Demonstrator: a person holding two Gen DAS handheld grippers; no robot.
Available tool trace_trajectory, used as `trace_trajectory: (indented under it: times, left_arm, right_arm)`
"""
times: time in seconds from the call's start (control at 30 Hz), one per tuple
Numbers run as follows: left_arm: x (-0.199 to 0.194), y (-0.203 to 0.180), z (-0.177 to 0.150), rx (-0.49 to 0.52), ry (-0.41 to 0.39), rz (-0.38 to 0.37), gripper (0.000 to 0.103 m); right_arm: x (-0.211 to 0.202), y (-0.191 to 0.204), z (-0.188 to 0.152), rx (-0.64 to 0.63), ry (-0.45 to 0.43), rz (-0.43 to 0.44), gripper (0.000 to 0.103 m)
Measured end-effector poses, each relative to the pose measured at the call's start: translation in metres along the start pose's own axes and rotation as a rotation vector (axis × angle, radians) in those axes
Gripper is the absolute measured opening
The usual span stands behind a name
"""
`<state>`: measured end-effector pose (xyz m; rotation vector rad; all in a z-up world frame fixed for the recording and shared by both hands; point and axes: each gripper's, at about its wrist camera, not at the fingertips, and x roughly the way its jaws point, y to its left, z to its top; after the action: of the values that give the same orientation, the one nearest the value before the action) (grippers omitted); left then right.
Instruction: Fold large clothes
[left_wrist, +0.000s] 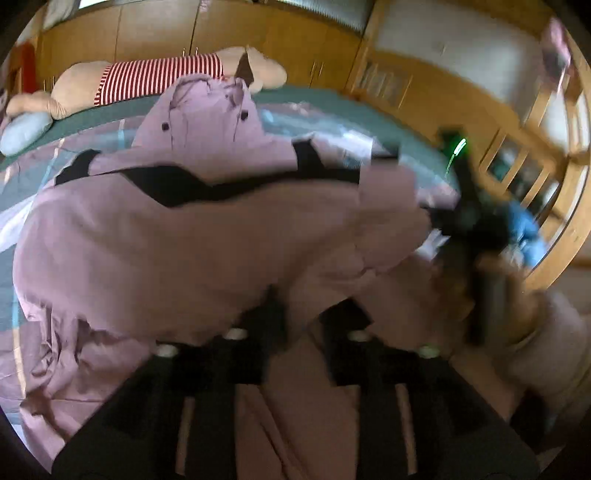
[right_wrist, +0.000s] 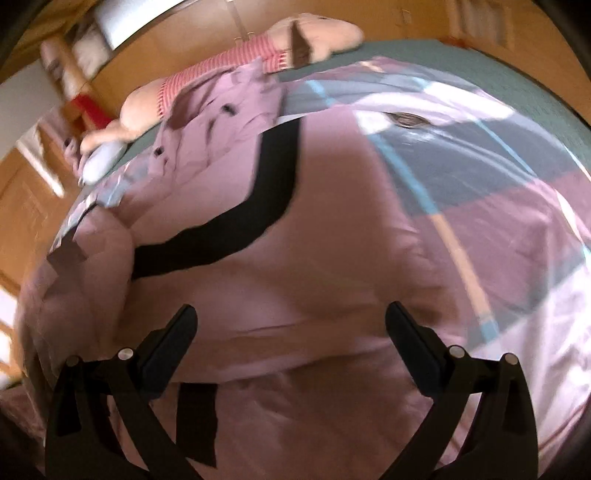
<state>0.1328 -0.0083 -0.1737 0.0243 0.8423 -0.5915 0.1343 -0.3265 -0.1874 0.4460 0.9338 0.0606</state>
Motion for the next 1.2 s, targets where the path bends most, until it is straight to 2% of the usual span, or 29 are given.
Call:
trace_trajectory:
  times: [0.03,0.07,0.1,0.13,0.17,0.2,0.3,0.33,0.4,0.43,0.47,0.5,0.53,0.57,0.67,0.73,0.87,1.0,1.13,1.2]
  left_arm:
    - [0.0,0.003,0.001,-0.003,-0.003,0.002,0.041]
    - [-0.002,0.009,0.003,-0.021,-0.01,-0.002,0.047]
    - [-0.006,0.016,0.001,-0.043,-0.023,-0.009,0.064]
    - [-0.015,0.023,0.0,-0.078,-0.056,-0.045,0.088]
    - [-0.023,0.028,0.002,-0.112,-0.095,-0.066,0.095]
    - [-0.031,0.028,-0.002,-0.132,-0.118,-0.073,0.097]
    - [-0.039,0.038,-0.002,-0.172,-0.125,-0.087,0.097]
    - [-0.044,0.041,-0.008,-0.181,-0.128,-0.069,0.097]
    - [-0.045,0.047,-0.01,-0.201,-0.129,-0.026,0.097]
    - [-0.044,0.053,-0.01,-0.22,-0.128,-0.002,0.097]
    - [-0.043,0.057,-0.01,-0.237,-0.125,0.014,0.097]
    - [-0.042,0.061,-0.011,-0.256,-0.116,0.029,0.097]
    - [-0.046,0.062,-0.014,-0.267,-0.11,0.038,0.097]
    - [-0.044,0.064,-0.015,-0.274,-0.107,0.05,0.097]
    - [-0.045,0.065,-0.018,-0.276,-0.109,0.075,0.097]
    - [-0.048,0.064,-0.019,-0.279,-0.109,0.073,0.097]
    - [-0.044,0.063,-0.019,-0.258,-0.105,0.122,0.097]
    - [-0.04,0.06,-0.02,-0.235,-0.099,0.2,0.097]
    - [-0.038,0.055,-0.019,-0.196,-0.096,0.264,0.097]
    - [-0.038,0.051,-0.019,-0.171,-0.098,0.292,0.097]
  right_arm:
    - [-0.003,-0.007,0.003,0.046,0.0,0.018,0.102]
    - [-0.009,-0.021,0.006,0.131,-0.005,0.084,0.102]
    - [-0.011,-0.028,0.007,0.188,-0.008,0.152,0.102]
    - [-0.012,-0.033,0.009,0.23,0.003,0.22,0.102]
    - [-0.008,-0.033,0.01,0.254,0.046,0.311,0.102]
    - [-0.004,-0.029,0.01,0.255,0.082,0.374,0.102]
    - [0.013,-0.005,-0.001,0.237,0.203,0.53,0.102]
    - [0.021,0.007,-0.006,0.205,0.258,0.518,0.102]
    - [0.03,0.022,-0.014,0.15,0.288,0.457,0.102]
    - [0.036,0.028,-0.019,0.135,0.301,0.455,0.102]
    - [0.046,0.035,-0.026,0.128,0.333,0.46,0.1]
    - [0.049,0.039,-0.029,0.119,0.342,0.461,0.094]
    - [0.051,0.045,-0.032,0.091,0.337,0.43,0.07]
    - [0.053,0.049,-0.032,0.062,0.334,0.408,0.034]
    - [0.042,0.051,-0.024,0.059,0.286,0.434,0.019]
    - [0.029,0.05,-0.018,0.042,0.228,0.413,0.016]
    - [-0.002,0.04,0.005,-0.02,0.042,0.252,0.016]
    - [-0.018,0.012,0.026,0.014,-0.098,0.104,0.016]
    - [-0.015,-0.007,0.03,0.034,-0.142,0.009,0.013]
    - [-0.007,-0.006,0.031,0.002,-0.137,-0.049,0.013]
